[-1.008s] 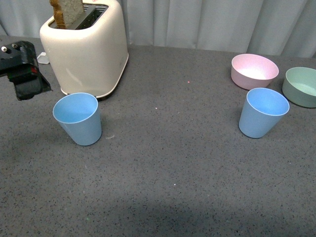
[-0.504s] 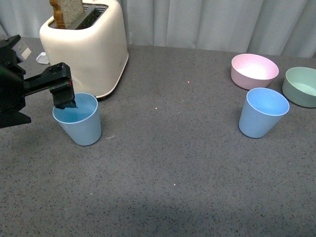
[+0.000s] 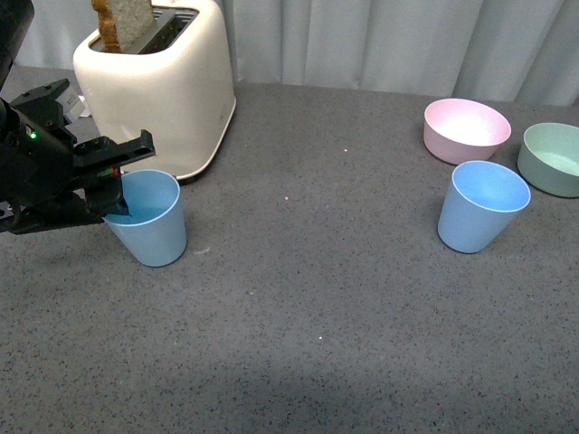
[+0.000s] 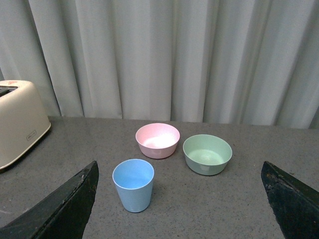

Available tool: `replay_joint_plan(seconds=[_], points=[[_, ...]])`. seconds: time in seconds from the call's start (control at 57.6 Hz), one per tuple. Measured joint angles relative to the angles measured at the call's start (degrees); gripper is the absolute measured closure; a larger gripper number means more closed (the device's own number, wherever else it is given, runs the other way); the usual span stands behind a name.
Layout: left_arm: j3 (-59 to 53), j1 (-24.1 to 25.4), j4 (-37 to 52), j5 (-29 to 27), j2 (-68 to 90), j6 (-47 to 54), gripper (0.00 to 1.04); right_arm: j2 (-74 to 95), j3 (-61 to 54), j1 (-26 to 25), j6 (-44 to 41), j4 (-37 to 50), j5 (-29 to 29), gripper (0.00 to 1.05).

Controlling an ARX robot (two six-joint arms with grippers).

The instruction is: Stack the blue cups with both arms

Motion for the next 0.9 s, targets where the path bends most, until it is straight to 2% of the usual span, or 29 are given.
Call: replay_joint_plan(seconds=[0.139, 0.4, 0.469, 0.643, 0.903], points=[[0.2, -0.04, -1.42, -1.44, -0.07, 0.98, 1.02, 0.0, 0.0, 0.0, 0.0, 0.0, 0.0, 0.1], [2.58, -3.98, -4.79, -3.65, -2.43, 4.04, 1.01, 0.0, 0.0, 0.0, 0.0, 0.0, 0.0, 0.1], [3.96, -6.03, -5.25, -4.35, -2.43, 4.24, 1.01, 0.0, 0.0, 0.0, 0.0, 0.0, 0.0, 0.1], [9.51, -14.75, -7.63, -5.64, 0.17, 4.24, 1.01, 0.0, 0.0, 0.0, 0.0, 0.0, 0.0, 0.1], [17.66, -21.22, -11.47, -6.67, 6.54, 3.5, 1.01, 0.0, 0.0, 0.0, 0.0, 0.0, 0.0, 0.1]])
